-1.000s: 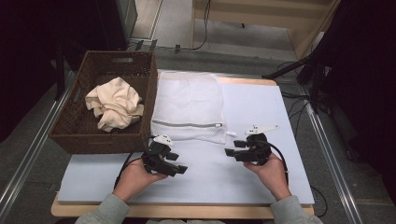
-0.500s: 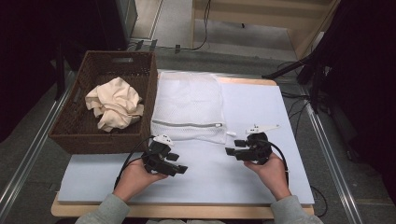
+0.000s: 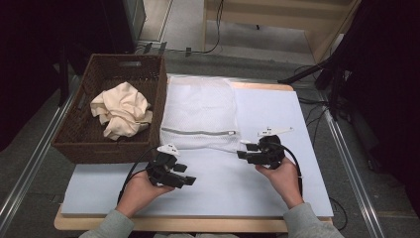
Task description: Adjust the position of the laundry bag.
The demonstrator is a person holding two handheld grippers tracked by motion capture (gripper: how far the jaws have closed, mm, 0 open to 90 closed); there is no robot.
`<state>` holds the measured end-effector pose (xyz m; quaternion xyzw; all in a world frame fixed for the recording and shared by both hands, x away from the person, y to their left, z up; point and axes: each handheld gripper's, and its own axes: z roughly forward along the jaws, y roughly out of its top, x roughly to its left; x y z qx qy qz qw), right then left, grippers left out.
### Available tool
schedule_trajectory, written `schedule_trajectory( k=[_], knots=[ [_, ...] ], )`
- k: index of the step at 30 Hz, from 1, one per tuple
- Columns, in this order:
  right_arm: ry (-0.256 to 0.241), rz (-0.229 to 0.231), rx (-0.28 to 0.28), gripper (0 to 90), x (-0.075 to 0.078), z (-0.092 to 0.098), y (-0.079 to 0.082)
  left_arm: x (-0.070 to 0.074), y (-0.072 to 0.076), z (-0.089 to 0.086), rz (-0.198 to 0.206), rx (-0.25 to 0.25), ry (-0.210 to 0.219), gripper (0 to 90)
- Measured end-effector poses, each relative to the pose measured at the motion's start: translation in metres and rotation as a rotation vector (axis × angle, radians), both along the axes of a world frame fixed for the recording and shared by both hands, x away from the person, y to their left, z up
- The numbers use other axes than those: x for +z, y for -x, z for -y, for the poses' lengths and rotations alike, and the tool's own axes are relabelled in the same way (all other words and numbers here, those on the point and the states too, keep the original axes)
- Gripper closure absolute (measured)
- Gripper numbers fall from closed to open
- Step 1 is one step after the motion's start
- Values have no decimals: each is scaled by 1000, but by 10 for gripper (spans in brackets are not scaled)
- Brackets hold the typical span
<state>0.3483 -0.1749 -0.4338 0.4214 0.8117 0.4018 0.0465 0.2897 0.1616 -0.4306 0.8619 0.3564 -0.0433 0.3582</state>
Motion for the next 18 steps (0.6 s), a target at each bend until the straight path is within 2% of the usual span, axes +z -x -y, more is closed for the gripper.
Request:
schedule_trajectory(
  k=[5, 7, 12, 16, 18],
  knots=[
    [-1, 6, -7, 482, 0, -6, -8, 1, 5, -8, -2, 26, 5, 410],
    [-11, -13, -16, 484, -1, -8, -12, 1, 8, -12, -1, 38, 10, 412],
    [15, 1, -33, 495, -3, -13, -22, 2, 12, -18, 1, 60, 9, 414],
    [34, -7, -54, 500, -8, -13, -31, 2, 15, -21, 2, 72, 12, 412],
    [24, -22, -65, 500, -12, -13, -36, 2, 16, -22, 0, 78, 8, 412]
  ],
)
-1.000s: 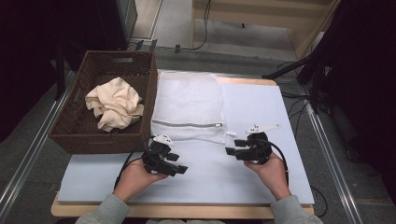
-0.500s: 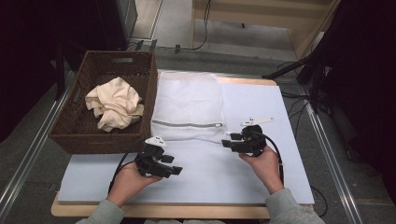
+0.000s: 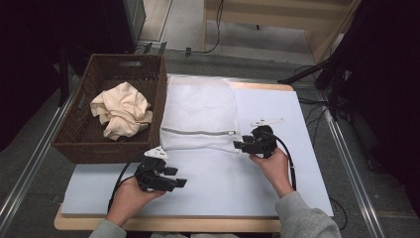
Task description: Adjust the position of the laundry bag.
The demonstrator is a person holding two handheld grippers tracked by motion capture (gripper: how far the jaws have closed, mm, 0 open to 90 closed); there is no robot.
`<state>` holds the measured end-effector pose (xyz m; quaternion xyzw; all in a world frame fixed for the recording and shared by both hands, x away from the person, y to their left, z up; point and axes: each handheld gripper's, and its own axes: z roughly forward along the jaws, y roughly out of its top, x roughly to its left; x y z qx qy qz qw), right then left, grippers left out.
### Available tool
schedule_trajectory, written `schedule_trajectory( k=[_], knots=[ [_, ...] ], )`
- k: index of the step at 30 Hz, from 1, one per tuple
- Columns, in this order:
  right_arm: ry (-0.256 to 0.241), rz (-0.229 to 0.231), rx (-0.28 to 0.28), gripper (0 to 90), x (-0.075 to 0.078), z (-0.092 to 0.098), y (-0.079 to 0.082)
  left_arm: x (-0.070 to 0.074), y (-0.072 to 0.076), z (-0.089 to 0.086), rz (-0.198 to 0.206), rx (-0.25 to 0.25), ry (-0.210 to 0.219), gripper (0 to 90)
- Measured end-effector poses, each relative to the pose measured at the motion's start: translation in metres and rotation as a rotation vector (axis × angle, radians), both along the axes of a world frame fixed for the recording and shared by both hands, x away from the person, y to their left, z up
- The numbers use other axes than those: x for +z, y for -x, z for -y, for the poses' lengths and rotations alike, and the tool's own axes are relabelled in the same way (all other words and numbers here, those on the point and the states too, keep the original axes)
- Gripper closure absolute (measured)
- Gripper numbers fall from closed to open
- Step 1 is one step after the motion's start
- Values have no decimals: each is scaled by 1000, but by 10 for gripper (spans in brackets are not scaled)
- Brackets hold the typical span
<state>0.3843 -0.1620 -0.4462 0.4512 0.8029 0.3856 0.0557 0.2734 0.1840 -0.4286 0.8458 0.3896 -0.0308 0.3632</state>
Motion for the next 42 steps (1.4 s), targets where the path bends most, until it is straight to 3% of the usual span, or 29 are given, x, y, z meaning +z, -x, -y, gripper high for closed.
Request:
schedule_trajectory(
  k=[8, 13, 21, 23, 24, 28, 29, 32, 36, 42],
  knots=[
    [-12, -24, -8, 493, -11, -5, -10, 0, 2, -3, 3, 17, 1, 408],
    [34, -50, -6, 499, -21, -13, -15, 1, 2, -4, 9, 19, 6, 408],
    [89, 15, -14, 544, -24, -25, -12, 0, -1, -3, 6, 17, 7, 408],
    [123, 44, -11, 585, -24, -30, -10, 1, -1, -3, 10, 19, 8, 411],
    [159, 68, -16, 646, -24, -34, -9, 1, -1, -3, 10, 20, 7, 415],
    [178, 83, -14, 748, -24, -36, -9, 2, -1, -2, 9, 24, 10, 435],
    [183, 78, -7, 815, -23, -35, -10, 2, -1, -2, 9, 22, 10, 443],
    [164, 49, -11, 879, -22, -31, -12, 2, -1, -2, 8, 20, 7, 442],
    [159, -4, -1, 888, -19, -30, -18, 2, -2, -4, 10, 22, 7, 433],
    [127, -18, -5, 893, -12, -24, -19, 3, -2, -7, 9, 36, 15, 425]
  ],
)
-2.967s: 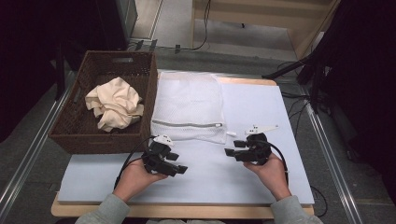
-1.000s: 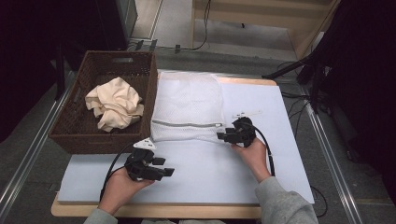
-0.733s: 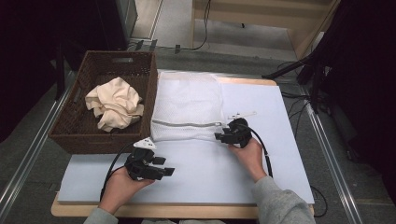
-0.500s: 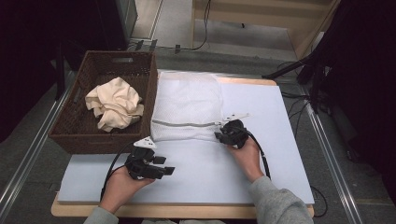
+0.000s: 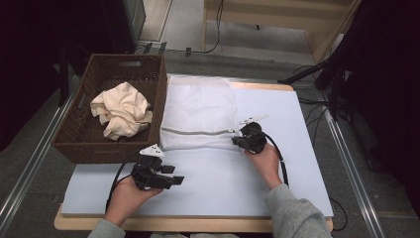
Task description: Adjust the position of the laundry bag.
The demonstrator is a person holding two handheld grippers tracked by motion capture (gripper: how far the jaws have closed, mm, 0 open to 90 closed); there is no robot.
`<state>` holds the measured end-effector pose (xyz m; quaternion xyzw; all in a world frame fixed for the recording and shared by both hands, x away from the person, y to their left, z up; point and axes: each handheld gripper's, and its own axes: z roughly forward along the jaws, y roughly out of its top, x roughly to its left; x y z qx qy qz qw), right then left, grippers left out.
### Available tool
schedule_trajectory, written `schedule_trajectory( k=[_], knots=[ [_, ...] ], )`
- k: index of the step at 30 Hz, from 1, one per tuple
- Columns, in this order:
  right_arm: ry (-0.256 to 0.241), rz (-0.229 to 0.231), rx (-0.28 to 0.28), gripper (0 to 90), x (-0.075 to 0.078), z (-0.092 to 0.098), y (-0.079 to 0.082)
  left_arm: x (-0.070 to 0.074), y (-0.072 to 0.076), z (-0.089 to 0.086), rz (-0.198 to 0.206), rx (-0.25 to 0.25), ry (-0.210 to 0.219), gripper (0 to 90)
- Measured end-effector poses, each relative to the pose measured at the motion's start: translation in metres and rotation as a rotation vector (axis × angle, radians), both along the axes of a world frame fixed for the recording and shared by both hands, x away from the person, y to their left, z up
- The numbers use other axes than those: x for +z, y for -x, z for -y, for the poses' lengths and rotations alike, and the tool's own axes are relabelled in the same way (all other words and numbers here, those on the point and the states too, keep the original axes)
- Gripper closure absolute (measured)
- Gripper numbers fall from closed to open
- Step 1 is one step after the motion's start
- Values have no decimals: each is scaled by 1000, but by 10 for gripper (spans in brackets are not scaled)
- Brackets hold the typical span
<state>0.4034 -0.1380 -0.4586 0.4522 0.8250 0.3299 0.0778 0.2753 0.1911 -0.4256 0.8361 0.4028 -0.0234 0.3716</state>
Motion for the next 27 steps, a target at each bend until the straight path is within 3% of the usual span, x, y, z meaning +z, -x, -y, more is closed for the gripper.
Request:
schedule_trajectory(
  k=[10, 17, 22, 27],
  knots=[
    [-18, -19, -3, 892, 7, 14, 1, 1, 0, -1, 6, 7, 7, 415],
    [-9, -49, 10, 892, 6, 20, 3, 0, -3, 1, 9, 0, -3, 409],
    [-4, -46, 16, 891, 6, 26, 7, -1, -5, 5, 6, -12, -4, 408],
    [-30, -66, 9, 891, 3, 33, 11, 0, -7, 6, 9, -17, 2, 402]
  ],
)
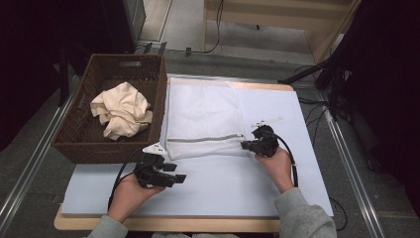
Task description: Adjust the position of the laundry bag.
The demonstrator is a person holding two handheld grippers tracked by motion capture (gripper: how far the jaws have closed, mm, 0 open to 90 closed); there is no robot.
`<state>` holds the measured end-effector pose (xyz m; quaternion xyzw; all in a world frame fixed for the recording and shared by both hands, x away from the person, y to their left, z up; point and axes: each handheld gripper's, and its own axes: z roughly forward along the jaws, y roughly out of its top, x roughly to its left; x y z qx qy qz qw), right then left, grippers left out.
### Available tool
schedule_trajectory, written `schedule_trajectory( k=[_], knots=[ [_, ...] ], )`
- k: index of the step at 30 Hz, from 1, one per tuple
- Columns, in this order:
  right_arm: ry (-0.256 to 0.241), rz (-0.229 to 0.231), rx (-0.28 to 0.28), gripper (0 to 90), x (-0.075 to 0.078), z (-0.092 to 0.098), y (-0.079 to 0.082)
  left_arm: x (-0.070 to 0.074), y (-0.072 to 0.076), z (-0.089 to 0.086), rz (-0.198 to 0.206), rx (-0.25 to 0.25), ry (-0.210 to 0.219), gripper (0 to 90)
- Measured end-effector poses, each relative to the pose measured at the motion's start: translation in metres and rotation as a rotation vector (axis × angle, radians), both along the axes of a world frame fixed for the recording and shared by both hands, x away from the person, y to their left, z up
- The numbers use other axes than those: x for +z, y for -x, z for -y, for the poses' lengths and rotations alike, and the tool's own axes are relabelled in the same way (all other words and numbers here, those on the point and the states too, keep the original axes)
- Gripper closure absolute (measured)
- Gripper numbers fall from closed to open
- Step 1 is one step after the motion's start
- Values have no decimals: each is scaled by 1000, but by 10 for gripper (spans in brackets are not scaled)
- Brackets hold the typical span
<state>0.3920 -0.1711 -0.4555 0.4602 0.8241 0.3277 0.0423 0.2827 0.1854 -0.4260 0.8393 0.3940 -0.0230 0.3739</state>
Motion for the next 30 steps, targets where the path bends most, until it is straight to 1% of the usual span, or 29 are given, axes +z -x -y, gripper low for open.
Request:
schedule_trajectory(
  k=[4, 8, 9, 10, 13, 17, 19, 23, 26, 29, 30],
  knots=[
    [-7, -5, 3, 891, 1, 3, 4, 0, -3, 1, -1, -2, 2, 399],
    [2, -1, 19, 891, 3, 6, 9, 0, -4, 3, 0, -1, 2, 400],
    [1, -6, 16, 891, 4, 7, 11, 0, -5, 3, -1, -1, 2, 400],
    [-6, -6, 19, 891, 4, 8, 12, 0, -5, 3, -3, -4, 0, 400],
    [-7, -9, 20, 891, 5, 11, 15, -1, -6, 4, -5, -5, 8, 400],
    [-12, -6, 21, 890, 7, 16, 19, -2, -7, 4, -6, 2, -8, 402],
    [-15, -15, 18, 890, 7, 18, 20, -2, -7, 4, 0, 11, -20, 402],
    [-6, -22, 27, 889, 7, 24, 24, -5, -8, 2, 7, 29, -42, 400],
    [-12, -28, 24, 888, 8, 28, 26, -8, -8, 2, 2, 42, -61, 399],
    [-12, -32, 30, 888, 7, 33, 28, -13, -8, 4, -6, 50, -57, 408],
    [-12, -32, 30, 888, 7, 33, 28, -15, -9, 5, -6, 47, -64, 408]
  ],
)
